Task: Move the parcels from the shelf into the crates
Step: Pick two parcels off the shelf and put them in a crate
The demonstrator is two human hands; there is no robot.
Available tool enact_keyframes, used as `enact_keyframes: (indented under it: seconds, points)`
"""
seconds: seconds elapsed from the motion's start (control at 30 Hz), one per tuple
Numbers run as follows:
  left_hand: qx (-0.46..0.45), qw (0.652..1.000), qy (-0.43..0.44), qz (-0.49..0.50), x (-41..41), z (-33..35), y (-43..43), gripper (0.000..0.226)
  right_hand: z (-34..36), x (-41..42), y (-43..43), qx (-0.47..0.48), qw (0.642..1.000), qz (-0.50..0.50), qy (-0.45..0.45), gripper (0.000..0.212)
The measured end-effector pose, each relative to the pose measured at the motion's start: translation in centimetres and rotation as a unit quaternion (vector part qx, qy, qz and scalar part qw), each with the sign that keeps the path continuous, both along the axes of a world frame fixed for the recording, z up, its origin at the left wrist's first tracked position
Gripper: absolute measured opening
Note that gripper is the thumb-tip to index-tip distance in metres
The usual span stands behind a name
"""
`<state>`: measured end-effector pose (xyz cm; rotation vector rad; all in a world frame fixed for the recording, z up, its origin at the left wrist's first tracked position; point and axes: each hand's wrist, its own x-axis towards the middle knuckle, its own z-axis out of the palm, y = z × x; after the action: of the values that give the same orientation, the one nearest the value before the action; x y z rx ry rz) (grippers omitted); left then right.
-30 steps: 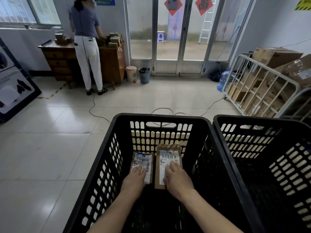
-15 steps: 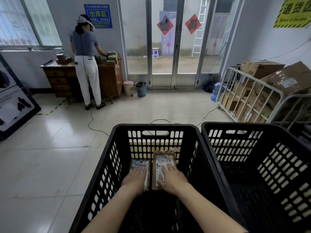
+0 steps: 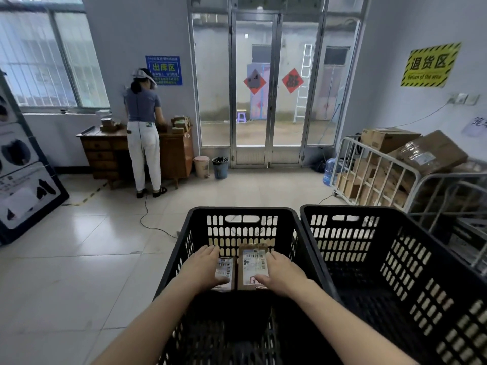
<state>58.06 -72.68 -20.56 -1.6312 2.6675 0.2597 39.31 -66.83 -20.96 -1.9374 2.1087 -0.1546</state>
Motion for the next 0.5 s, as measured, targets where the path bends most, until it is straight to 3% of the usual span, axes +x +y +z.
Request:
enact_keyframes:
  seconds: [0.5]
  points:
    - [-0.039,0.996,0.053,-0.063,0.8,3.6,10.4,0.082,4.4,1.0,13.3,-0.058,0.997,-0.053,0.003,0.070]
